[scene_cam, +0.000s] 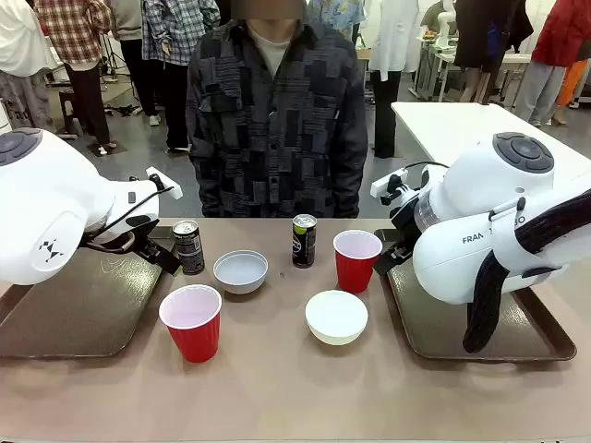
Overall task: Prepare tableware on both trays.
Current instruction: Pick up a Picnic Bowl from the table and place it on a Handle tray.
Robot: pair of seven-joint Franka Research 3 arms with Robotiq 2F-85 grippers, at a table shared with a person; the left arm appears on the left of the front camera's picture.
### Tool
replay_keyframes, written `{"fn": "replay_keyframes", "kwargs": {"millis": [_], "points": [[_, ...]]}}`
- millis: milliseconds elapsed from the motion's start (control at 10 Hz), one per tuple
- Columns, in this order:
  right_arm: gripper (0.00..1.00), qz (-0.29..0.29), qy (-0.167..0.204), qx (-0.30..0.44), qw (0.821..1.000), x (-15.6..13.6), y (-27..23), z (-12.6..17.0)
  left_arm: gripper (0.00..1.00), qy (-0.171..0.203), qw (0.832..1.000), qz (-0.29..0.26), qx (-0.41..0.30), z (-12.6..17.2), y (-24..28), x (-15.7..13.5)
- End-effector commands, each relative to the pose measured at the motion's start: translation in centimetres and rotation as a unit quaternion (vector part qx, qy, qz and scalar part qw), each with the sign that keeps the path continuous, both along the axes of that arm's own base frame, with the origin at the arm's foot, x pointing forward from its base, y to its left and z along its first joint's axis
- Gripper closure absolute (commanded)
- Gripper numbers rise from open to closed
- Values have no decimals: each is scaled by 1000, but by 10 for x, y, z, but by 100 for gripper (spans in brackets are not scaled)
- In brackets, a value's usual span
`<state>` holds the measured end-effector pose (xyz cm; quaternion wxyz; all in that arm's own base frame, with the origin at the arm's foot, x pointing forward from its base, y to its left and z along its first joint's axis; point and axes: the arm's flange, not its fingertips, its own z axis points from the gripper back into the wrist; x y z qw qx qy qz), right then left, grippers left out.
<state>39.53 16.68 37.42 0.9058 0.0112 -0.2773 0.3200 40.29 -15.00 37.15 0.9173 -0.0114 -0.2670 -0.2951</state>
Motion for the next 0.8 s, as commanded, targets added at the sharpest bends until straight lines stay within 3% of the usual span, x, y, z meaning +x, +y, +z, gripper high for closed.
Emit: {"fn": "replay_keyframes", "kwargs": {"millis": [0, 700], "points": [[0, 0, 0, 0, 1000, 0, 0, 0, 0, 0, 1000, 0, 0, 0, 0, 0], [0, 0, 0, 0, 1000, 0, 0, 0, 0, 0, 1000, 0, 0, 0, 0, 0]]}}
